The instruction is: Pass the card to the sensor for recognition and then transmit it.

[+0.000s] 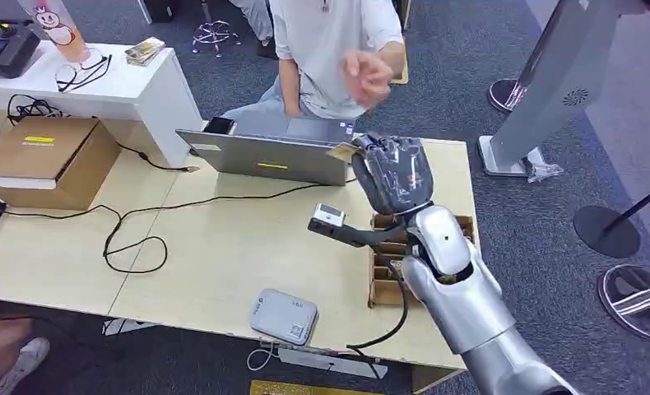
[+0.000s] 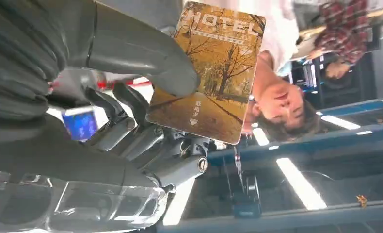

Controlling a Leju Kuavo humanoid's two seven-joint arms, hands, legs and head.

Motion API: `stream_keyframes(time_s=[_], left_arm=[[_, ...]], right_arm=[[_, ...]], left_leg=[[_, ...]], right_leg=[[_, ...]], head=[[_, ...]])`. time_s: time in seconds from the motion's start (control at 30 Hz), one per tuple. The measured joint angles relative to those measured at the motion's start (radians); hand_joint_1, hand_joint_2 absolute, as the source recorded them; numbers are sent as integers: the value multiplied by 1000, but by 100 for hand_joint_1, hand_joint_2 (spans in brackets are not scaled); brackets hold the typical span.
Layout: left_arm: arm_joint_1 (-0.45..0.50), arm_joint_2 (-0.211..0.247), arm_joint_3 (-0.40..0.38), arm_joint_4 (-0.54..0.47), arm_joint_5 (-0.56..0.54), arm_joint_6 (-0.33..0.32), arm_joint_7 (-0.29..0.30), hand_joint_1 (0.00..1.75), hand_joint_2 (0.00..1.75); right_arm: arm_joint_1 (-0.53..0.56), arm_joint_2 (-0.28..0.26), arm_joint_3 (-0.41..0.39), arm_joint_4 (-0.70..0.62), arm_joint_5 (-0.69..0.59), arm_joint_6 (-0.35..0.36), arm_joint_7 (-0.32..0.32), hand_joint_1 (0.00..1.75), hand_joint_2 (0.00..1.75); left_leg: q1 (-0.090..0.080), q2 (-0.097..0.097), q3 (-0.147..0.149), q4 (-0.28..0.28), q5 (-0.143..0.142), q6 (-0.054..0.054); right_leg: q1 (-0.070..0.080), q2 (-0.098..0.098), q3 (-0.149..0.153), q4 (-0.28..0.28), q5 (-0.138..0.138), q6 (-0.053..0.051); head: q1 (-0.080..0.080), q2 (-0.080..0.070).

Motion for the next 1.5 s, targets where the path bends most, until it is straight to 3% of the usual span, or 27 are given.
stream_keyframes(time_s=[0.23,0.37,0.6,0.8,1.1,1.5], left_arm=[[0,0,0,0,3,0,-9,0,0],[0,0,0,0,6,-6,-12,0,0],[0,2,0,0,11,-18,-12,0,0],[1,4,0,0,21,-18,-14,0,0],[1,5,0,2,28,-21,-15,0,0],[6,9,0,2,38,-21,-15,0,0]], right_arm=[[36,2,3,-109,-277,139,-72,175,175],[59,2,5,-169,-462,266,-97,175,175],[95,-8,16,-253,-779,486,-103,175,175],[111,-33,45,-275,-951,605,-111,175,175],[149,-60,84,-278,-1147,696,-139,175,175],[173,-82,114,-278,-1187,711,-152,175,175]], left_leg=[[0,0,0,0,0,0],[0,0,0,0,0,0],[0,0,0,0,0,0],[0,0,0,0,0,0],[0,0,0,0,0,0],[0,0,0,0,0,0]], right_leg=[[0,0,0,0,0,0],[0,0,0,0,0,0],[0,0,0,0,0,0],[0,0,0,0,0,0],[0,0,0,0,0,0],[0,0,0,0,0,0]], head=[[0,0],[0,0],[0,0],[0,0],[0,0],[0,0]])
